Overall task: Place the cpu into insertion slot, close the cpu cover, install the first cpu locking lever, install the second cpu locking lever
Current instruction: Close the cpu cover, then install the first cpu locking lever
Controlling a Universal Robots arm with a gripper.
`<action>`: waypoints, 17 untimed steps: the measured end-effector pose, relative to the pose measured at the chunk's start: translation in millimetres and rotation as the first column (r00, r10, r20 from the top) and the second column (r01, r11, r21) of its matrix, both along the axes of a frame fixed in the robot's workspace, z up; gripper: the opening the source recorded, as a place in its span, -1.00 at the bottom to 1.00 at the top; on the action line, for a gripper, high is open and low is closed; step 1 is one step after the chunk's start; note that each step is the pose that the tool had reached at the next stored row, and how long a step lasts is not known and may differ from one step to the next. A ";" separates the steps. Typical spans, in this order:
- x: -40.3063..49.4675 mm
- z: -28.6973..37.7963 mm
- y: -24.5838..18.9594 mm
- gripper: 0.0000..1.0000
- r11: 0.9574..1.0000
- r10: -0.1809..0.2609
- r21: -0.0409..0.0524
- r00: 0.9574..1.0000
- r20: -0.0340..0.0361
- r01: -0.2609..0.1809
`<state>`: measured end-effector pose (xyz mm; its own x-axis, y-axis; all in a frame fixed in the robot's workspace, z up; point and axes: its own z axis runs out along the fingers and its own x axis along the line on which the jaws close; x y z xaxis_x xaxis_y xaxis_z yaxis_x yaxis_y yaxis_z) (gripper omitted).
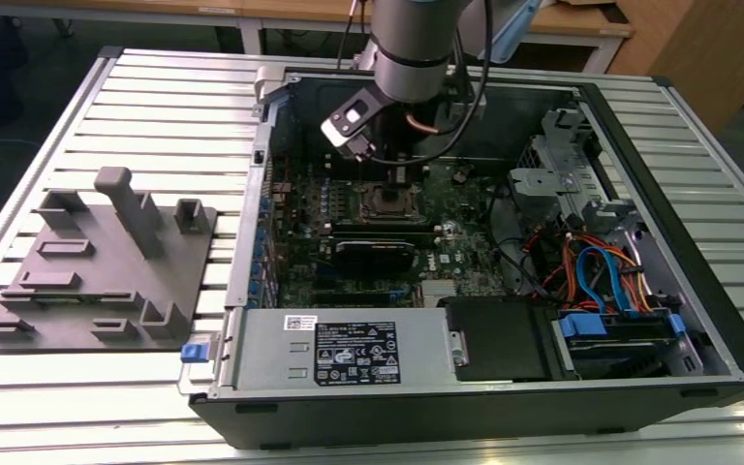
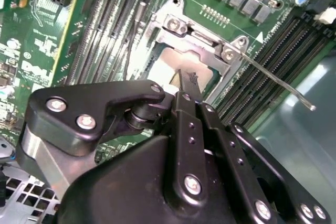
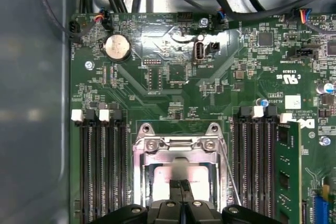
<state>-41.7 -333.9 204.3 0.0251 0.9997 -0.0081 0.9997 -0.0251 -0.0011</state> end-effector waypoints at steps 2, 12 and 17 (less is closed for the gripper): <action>0.0 0.0 -2.2 -0.80 1.000 0.004 0.000 1.000 0.000 -0.004; 0.0 0.0 -2.5 -0.80 1.000 0.005 0.000 1.000 0.000 -0.005; 0.0 1.0 -2.5 -0.80 1.000 0.005 0.000 1.000 0.000 -0.005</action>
<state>-41.8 -336.5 205.3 0.0202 0.9998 -0.0083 0.9998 -0.0202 -0.0012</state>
